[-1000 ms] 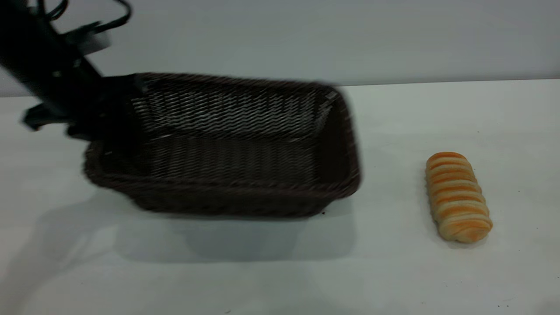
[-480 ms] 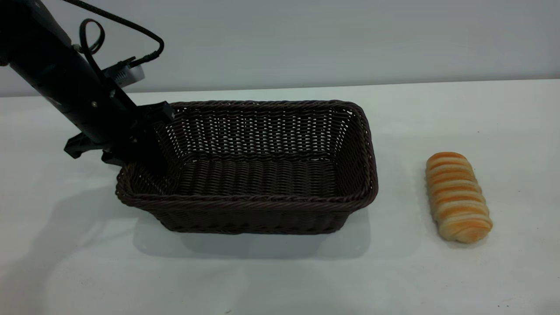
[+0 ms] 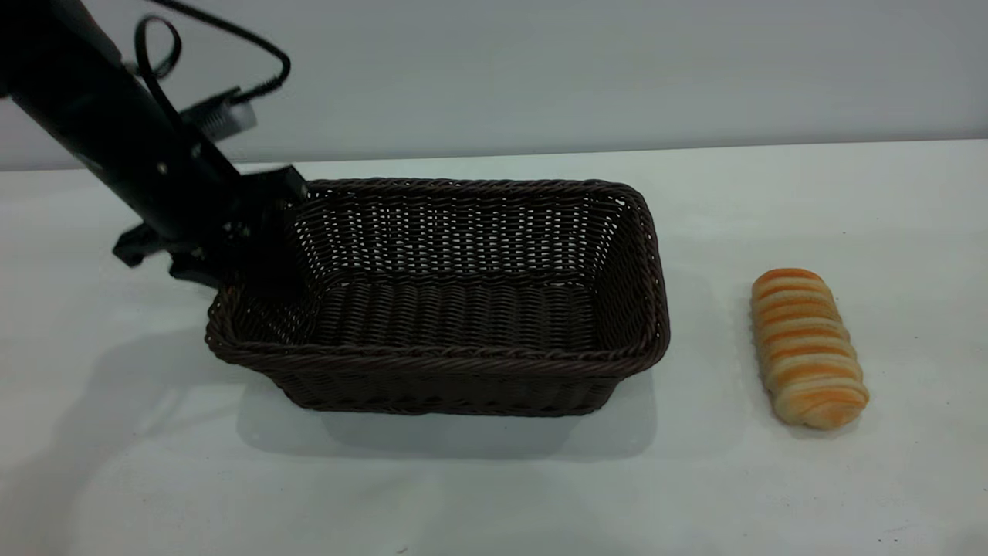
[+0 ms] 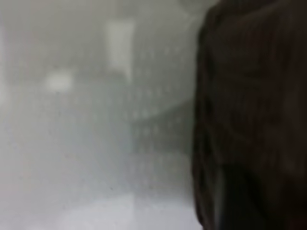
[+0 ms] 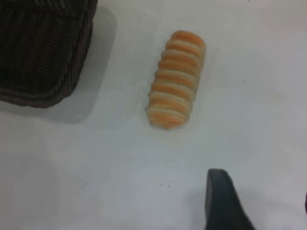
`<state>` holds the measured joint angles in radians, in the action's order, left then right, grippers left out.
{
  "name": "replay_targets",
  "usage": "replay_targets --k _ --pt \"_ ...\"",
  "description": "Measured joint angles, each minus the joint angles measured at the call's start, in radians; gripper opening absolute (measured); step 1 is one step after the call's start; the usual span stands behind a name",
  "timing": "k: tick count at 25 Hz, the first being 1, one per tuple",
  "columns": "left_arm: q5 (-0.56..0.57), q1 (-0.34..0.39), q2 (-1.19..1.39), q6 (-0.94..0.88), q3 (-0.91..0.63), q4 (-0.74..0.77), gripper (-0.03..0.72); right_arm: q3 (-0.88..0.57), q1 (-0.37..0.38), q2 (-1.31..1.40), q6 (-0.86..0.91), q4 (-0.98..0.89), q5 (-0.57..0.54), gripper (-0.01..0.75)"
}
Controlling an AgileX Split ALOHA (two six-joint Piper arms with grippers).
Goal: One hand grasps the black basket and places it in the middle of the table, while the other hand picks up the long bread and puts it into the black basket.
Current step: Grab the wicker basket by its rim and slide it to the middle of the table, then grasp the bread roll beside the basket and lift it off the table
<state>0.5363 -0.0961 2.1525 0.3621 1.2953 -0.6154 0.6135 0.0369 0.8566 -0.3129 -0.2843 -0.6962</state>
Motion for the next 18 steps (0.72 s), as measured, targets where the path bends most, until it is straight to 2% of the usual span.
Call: replay_targets --k 2,5,11,15,18 --pt "0.005 0.000 -0.045 -0.036 0.000 0.055 0.546 0.000 0.000 0.000 0.000 0.000 0.000 0.392" --pt "0.039 0.000 -0.124 -0.130 0.000 0.187 0.611 0.000 0.000 0.000 0.001 0.000 0.000 0.392" --pt "0.131 0.000 -0.285 -0.307 0.000 0.431 0.584 0.001 0.000 0.050 -0.024 -0.051 0.014 0.392" --pt "0.152 0.000 -0.385 -0.340 0.000 0.449 0.554 0.002 0.000 0.231 -0.104 -0.165 0.071 0.392" --pt "0.163 0.000 -0.451 -0.349 0.000 0.451 0.547 0.006 -0.021 0.398 -0.203 -0.278 0.168 0.392"
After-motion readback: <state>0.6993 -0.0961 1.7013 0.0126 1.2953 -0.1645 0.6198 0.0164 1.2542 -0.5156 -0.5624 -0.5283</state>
